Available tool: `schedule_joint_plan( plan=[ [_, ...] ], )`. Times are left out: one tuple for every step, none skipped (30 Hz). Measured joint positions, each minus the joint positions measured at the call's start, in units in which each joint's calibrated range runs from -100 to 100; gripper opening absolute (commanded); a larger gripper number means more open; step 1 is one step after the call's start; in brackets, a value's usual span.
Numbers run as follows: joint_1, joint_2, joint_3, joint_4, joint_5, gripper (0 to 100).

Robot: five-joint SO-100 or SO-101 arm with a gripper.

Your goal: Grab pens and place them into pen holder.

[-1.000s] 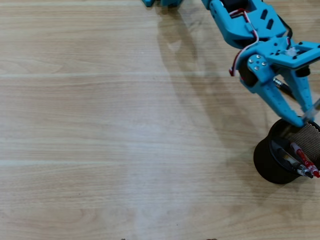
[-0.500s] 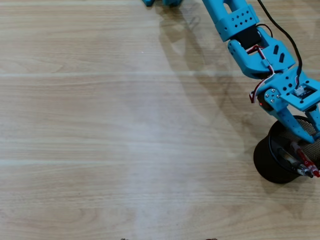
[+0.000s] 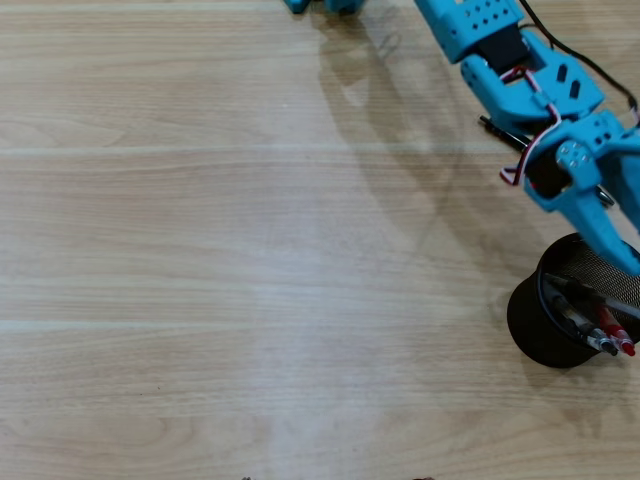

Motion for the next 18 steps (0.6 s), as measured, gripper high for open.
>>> schedule_joint_plan(
  plan=[
    [-1.18, -3.64, 0.00, 6.20, 3.13, 14],
    [-2.53, -7.28, 0.00, 13.01, 6.21, 14],
    [-3.97, -10.92, -0.09, 20.24, 8.97, 14],
    [-5.40, -13.88, -0.09, 27.82, 11.01, 14],
    [-6.92, -15.91, -0.18, 35.40, 11.79, 14],
    [-8.36, -17.18, -0.09, 42.89, 11.84, 14],
    [-9.54, -17.77, 0.71, 49.70, 11.68, 14],
    [-10.55, -17.77, 1.86, 55.99, 11.01, 14],
    [-11.31, -17.60, 3.36, 61.41, 10.07, 14],
    [-12.16, -17.01, 4.87, 65.72, 8.82, 14],
    [-12.92, -16.17, 6.29, 68.65, 7.30, 14],
    [-13.93, -14.81, 7.53, 70.37, 5.74, 14],
    [-15.03, -13.12, 8.23, 70.97, 4.28, 14],
    [-15.96, -11.17, 8.41, 70.89, 3.03, 14],
    [-16.80, -9.31, 8.41, 70.37, 2.09, 14],
    [-17.39, -7.45, 8.41, 69.68, 1.41, 14],
    [-17.90, -5.59, 8.32, 68.56, 0.99, 14],
    [-18.24, -3.64, 7.97, 67.53, 0.78, 14]
  ],
)
